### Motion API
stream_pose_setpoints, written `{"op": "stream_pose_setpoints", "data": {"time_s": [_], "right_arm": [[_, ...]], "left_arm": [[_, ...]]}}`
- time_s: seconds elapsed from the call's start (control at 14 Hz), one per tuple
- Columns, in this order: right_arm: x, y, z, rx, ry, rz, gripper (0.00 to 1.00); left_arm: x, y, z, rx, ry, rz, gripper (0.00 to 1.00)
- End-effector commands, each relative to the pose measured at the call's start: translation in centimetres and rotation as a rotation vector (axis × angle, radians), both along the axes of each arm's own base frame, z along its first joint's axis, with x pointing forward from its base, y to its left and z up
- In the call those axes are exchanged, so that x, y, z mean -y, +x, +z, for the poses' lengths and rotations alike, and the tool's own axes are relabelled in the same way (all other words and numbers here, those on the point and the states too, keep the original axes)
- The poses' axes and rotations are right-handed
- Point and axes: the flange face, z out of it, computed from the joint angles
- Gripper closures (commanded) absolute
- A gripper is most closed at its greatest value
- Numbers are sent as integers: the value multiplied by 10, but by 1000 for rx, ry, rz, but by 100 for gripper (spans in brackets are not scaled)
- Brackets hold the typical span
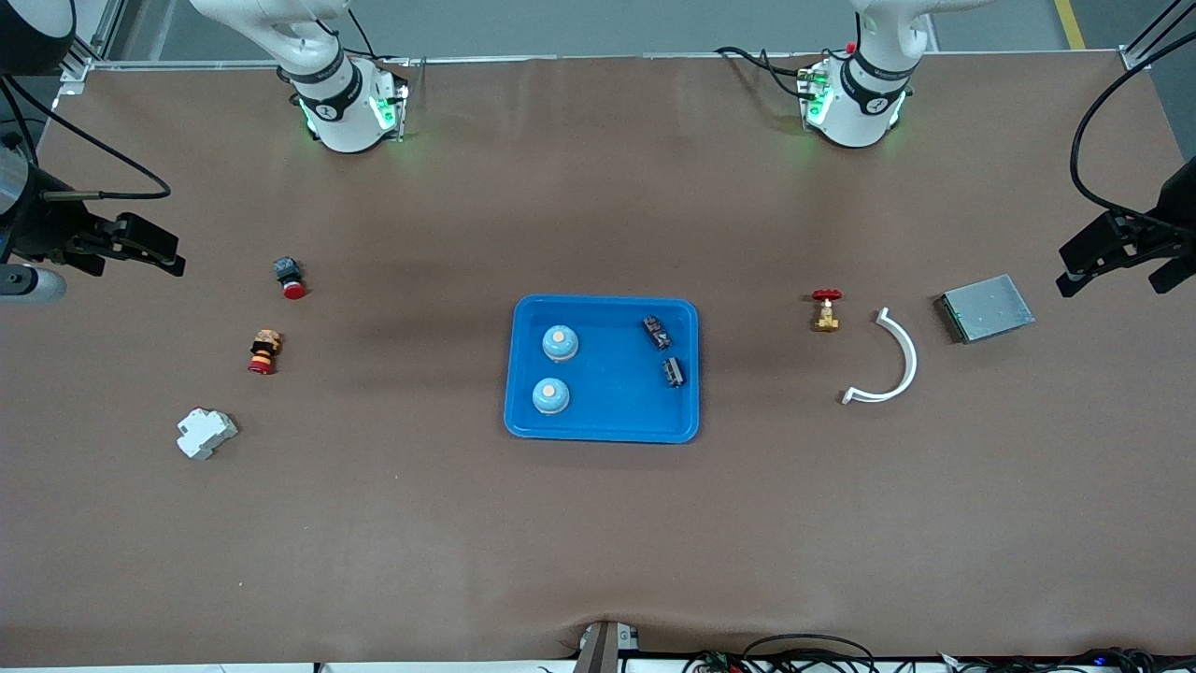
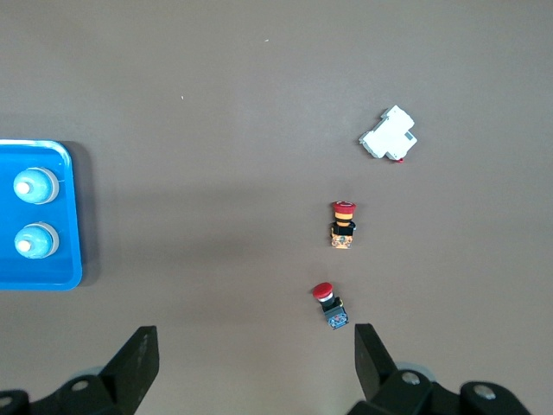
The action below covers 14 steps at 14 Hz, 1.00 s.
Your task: Place electrolytic capacitor and blue bell in tray
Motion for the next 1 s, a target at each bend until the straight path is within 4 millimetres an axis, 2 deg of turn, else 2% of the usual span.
{"op": "stream_pose_setpoints", "data": {"time_s": [0.0,0.5,0.93], "right_arm": [[0,-4,2,0,-2,-3,0],[0,-4,3,3,-2,-4,0],[2,-2,3,12,0,-7,0]], "left_arm": [[4,-5,6,-7,-19,5,0],[3,-5,4,-12,-19,5,0],[4,-16,-8,-136,-9,-6,0]]}}
